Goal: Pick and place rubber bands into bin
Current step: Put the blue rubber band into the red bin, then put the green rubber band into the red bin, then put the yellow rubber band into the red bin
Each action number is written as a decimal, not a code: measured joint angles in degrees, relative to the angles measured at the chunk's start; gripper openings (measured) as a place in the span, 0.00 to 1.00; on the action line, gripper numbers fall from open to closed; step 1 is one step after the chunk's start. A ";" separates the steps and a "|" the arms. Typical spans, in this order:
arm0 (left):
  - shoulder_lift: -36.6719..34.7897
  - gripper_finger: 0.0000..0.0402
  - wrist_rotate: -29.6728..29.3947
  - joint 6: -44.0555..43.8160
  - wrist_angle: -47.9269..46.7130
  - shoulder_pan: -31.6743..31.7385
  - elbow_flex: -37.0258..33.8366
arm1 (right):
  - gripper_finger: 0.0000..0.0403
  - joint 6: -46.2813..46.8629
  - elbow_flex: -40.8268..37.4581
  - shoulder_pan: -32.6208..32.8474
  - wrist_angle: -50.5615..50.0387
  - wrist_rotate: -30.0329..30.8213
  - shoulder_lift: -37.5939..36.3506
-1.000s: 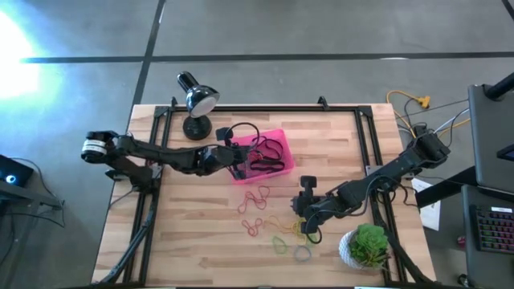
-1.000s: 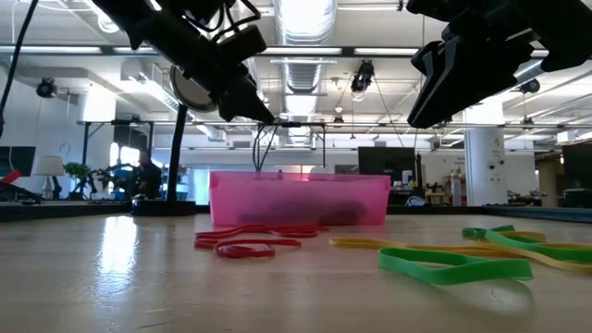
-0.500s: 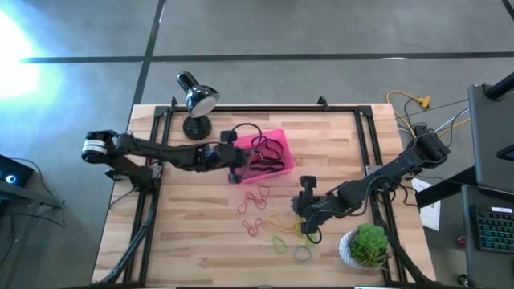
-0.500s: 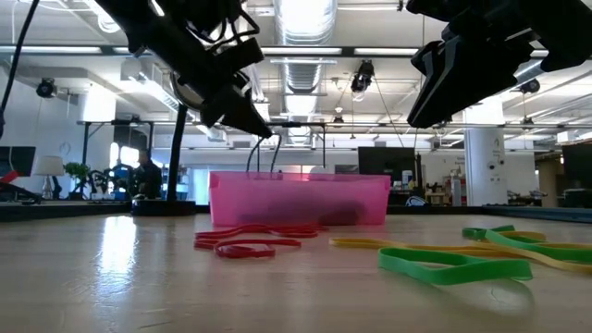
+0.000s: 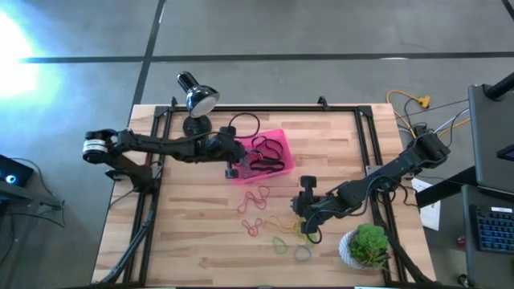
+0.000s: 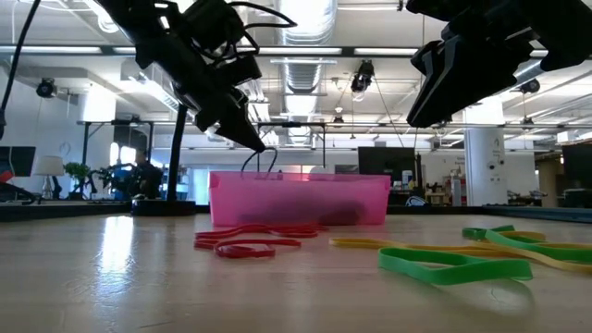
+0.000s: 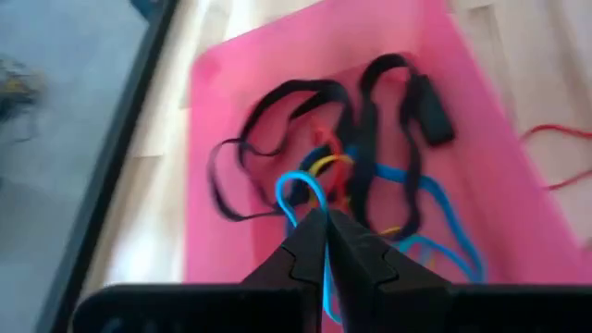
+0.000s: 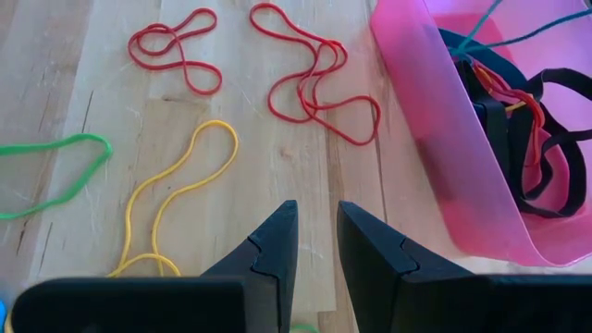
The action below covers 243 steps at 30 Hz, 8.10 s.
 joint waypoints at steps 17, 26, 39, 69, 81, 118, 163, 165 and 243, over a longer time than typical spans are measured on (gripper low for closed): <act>0.00 0.00 2.23 2.82 1.50 -0.06 -0.02 | 0.17 0.00 0.00 0.02 0.00 0.00 0.00; 0.00 0.00 3.52 2.79 -1.08 -0.06 -0.07 | 0.17 0.20 -0.07 -0.01 0.02 0.00 0.00; 0.00 0.00 2.41 4.46 0.14 -0.04 -0.12 | 0.17 0.21 -0.07 -0.01 0.12 0.01 0.00; 0.44 0.22 1.19 1.42 2.32 -0.41 -0.93 | 0.17 0.20 -0.24 -0.01 0.11 0.02 0.02; -0.03 0.30 8.94 -5.16 0.12 -0.92 -0.93 | 0.17 2.32 -0.28 -0.01 0.20 -0.33 0.02; -3.76 0.30 11.03 -12.59 -0.35 -10.49 -1.46 | 0.17 7.52 -1.90 -0.03 -4.90 -19.56 6.40; -3.76 0.30 11.09 -15.56 -0.04 -10.47 -1.86 | 0.02 3.21 1.47 -2.28 -11.59 -19.07 6.78; -3.76 0.30 11.07 -15.56 -0.10 -10.48 -1.92 | 0.02 1.60 3.18 -2.28 -12.97 -17.18 6.02; -3.73 0.30 18.59 -18.58 4.43 -20.34 -6.36 | 0.18 -5.49 10.66 -1.95 -2.03 -26.88 7.04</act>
